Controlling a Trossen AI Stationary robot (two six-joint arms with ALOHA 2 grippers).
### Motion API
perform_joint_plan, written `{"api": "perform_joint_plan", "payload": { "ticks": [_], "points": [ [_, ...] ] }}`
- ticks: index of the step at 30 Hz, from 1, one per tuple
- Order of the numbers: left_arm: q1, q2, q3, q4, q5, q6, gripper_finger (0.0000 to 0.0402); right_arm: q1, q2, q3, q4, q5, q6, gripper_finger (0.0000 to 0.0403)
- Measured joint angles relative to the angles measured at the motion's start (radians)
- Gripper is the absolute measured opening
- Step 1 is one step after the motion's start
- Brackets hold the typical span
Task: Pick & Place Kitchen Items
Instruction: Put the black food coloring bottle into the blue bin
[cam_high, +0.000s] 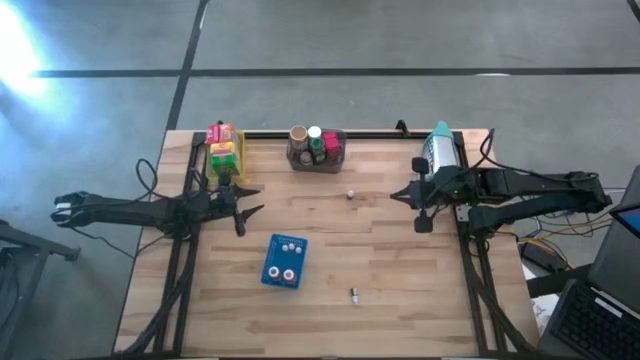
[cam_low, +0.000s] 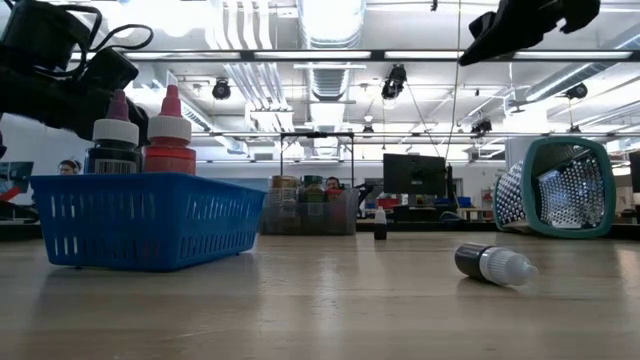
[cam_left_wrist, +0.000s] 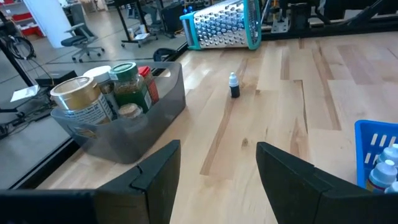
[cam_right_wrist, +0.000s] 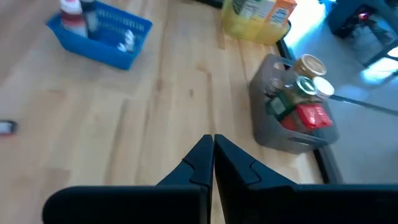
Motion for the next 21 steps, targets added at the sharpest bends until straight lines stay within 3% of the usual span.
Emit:
{"api": "perform_joint_plan", "payload": {
  "ticks": [11, 21],
  "points": [
    [0.000, 0.000, 0.000, -0.003, 0.000, -0.001, 0.0216, -0.025, -0.084, -0.070, 0.014, -0.034, 0.067, 0.0009],
    [0.000, 0.000, 0.000, -0.051, 0.000, -0.002, 0.0216, -0.047, -0.249, -0.254, 0.209, -0.037, 0.075, 0.0009]
  ]
}}
